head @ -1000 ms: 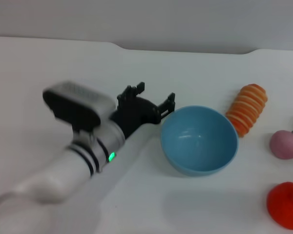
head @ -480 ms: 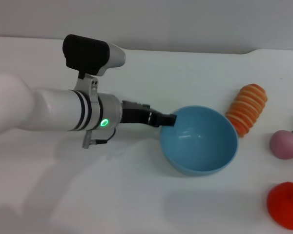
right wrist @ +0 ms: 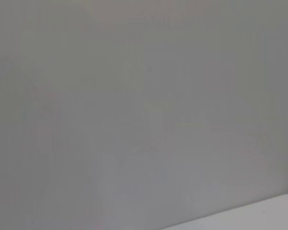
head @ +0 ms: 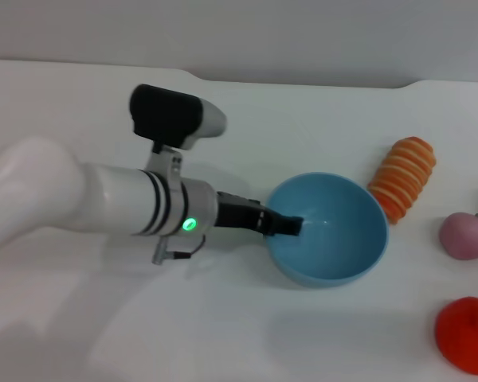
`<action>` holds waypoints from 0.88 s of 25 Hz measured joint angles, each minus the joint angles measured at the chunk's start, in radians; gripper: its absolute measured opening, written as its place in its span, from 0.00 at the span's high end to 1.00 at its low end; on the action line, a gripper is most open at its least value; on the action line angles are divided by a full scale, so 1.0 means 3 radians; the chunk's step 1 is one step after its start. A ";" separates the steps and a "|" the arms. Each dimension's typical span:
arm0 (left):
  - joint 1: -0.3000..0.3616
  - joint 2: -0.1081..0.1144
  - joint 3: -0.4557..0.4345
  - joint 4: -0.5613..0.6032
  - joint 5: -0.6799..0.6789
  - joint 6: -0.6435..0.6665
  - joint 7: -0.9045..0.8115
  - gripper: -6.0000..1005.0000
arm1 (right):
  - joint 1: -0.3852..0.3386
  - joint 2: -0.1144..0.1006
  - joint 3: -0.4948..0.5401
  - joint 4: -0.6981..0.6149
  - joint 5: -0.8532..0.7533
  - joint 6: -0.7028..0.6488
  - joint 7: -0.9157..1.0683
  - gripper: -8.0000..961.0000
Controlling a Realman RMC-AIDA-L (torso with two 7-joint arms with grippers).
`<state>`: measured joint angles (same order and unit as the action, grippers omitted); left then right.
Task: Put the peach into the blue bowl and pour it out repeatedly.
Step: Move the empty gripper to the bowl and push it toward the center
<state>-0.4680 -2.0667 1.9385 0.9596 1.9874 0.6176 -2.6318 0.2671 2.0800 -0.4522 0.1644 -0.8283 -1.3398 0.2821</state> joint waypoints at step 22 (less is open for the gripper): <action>-0.0109 -0.0005 0.0195 -0.0126 -0.0121 -0.0202 -0.0025 0.61 | 0.0041 -0.0005 -0.0006 0.0000 -0.0002 0.0278 0.0029 0.33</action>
<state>-0.5007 -2.0683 1.9972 0.9217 1.9512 0.5570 -2.6393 0.2793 2.0785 -0.4540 0.1646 -0.8289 -1.2564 0.2910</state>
